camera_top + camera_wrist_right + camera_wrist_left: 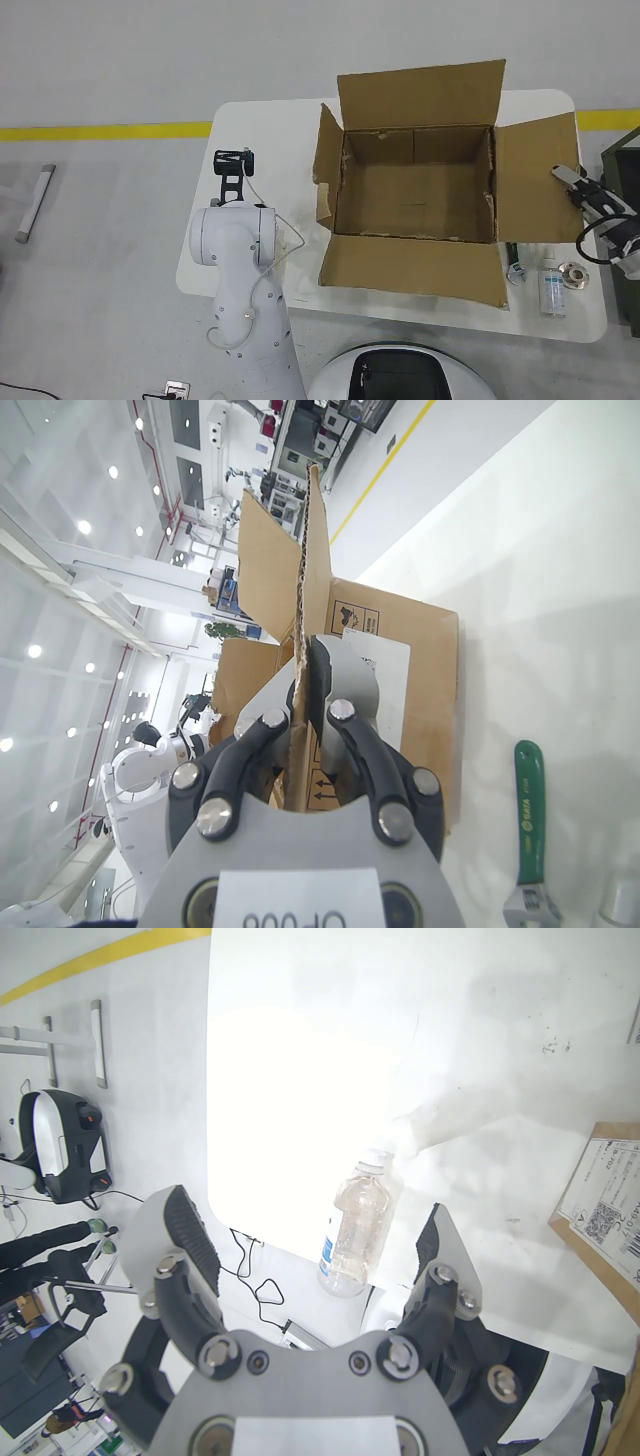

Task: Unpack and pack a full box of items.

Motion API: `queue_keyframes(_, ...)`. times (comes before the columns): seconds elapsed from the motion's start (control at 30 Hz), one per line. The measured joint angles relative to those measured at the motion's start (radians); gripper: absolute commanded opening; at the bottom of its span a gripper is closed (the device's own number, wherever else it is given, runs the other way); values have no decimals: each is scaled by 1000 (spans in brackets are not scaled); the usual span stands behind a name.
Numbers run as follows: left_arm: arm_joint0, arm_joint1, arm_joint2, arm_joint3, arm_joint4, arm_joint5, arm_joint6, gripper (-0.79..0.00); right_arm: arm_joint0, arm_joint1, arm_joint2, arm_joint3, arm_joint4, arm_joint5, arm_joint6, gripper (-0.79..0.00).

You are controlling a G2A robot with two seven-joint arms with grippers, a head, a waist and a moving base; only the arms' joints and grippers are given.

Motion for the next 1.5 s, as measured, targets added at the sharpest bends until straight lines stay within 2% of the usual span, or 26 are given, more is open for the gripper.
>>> queue_keyframes(0.03,0,0,0,0,0,0,0,0,-1,2,-4,2,0,2,9,-643)
queue_keyframes(0.07,0,0,0,0,0,0,0,0,-1,3,-6,4,0,4,15,-536)
queue_keyframes(0.1,0,0,0,0,0,0,0,0,0,4,-7,7,3,6,18,-468)
queue_keyframes(0.13,0,0,0,0,0,0,0,0,1,6,-7,11,8,5,20,-302)
queue_keyframes(0.17,0,0,0,0,0,0,0,0,0,7,-6,14,11,5,25,-71)
queue_keyframes(0.2,0,0,0,0,0,0,0,0,1,9,-5,16,14,5,31,0)
queue_keyframes(0.5,8,1,0,-2,-4,1,14,0,3,27,52,-9,46,-10,87,0)
queue_keyframes(0.6,34,6,5,-18,-6,-24,79,0,-7,35,102,-74,41,-48,98,0)
queue_keyframes(0.83,78,16,15,-27,-46,-137,110,0,-54,45,197,-274,-54,-100,49,0)
queue_keyframes(0.87,85,17,14,-24,-58,-144,113,0,-64,45,206,-302,-67,-106,38,-157)
queue_keyframes(0.9,91,19,14,-20,-66,-145,114,0,-74,45,212,-328,-82,-113,30,-406)
queue_keyframes(0.93,97,21,15,-14,-68,-144,114,0,-88,45,216,-363,-102,-124,24,-545)
queue_keyframes(0.97,100,23,16,-7,-67,-143,113,0,-98,46,215,-387,-115,-133,21,-603)
queue_keyframes(1.03,100,27,15,10,-69,-137,108,0,-117,47,206,-438,-146,-156,22,-785)
queue_keyframes(1.23,75,44,8,63,-43,-106,75,0,-104,54,139,-454,-240,-210,-8,-785)
queue_keyframes(1.37,61,46,3,68,-41,-88,58,0,-89,57,75,-454,-265,-161,-23,-785)
queue_keyframes(1.5,62,46,4,68,-41,-89,59,0,-89,57,75,-454,-265,-157,-21,-785)
